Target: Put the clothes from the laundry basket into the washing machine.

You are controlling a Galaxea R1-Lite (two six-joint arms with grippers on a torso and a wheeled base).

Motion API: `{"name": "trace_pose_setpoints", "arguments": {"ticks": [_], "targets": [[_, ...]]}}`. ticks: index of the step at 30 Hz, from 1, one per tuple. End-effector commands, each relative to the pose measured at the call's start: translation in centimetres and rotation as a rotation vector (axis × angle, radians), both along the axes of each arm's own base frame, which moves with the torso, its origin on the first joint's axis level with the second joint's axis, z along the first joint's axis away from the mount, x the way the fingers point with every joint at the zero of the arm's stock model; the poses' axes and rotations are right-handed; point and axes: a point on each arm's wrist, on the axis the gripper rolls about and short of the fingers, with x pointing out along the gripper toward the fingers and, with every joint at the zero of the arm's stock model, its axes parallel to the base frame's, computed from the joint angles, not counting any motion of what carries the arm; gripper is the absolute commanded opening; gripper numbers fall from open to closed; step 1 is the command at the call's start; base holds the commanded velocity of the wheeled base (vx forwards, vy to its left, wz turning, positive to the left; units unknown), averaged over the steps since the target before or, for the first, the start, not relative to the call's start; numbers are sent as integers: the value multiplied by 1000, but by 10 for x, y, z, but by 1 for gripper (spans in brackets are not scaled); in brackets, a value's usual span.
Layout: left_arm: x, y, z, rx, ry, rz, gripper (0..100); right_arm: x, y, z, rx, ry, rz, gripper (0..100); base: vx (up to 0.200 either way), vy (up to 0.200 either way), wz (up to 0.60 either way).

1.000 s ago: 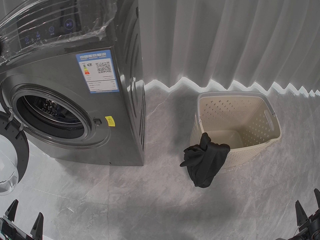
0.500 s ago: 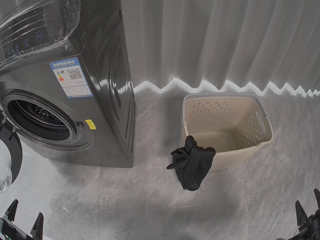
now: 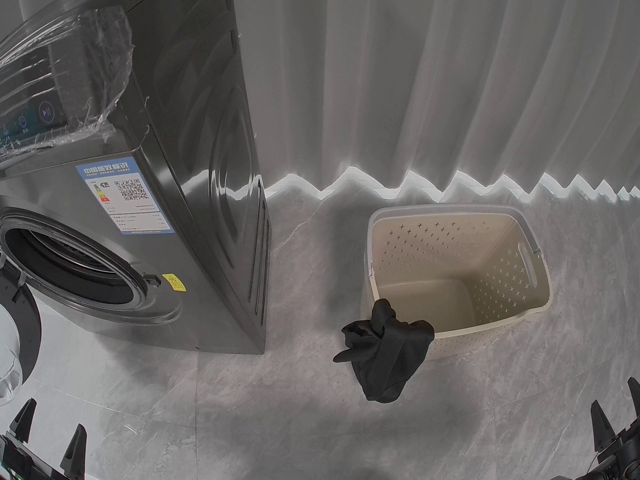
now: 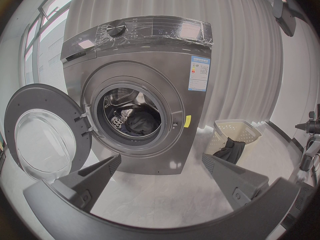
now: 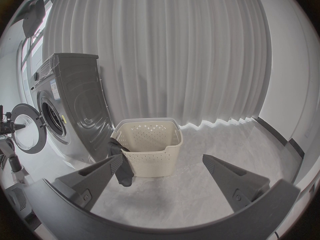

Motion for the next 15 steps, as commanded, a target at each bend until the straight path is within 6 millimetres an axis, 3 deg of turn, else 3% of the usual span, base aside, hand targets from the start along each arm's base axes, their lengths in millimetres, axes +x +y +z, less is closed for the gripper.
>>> {"name": "trace_pose_setpoints", "arguments": {"ticks": [1,9,12,14,15], "targets": [[0,0,-4,-2,0,1,100,0,0,-5,0,2,-1,100,0,-200,0],[0,0,-4,-2,0,-1,100,0,0,-5,-3,2,-1,100,0,-200,0],[0,0,-4,-2,0,-1,100,0,0,-4,-3,-7,2,100,0,0,0],[0,0,-4,-2,0,-1,100,-6,0,19,-6,-116,3,100,0,0,0],[0,0,-4,0,0,-1,100,-13,0,49,-3,-201,5,100,0,0,0]]}}
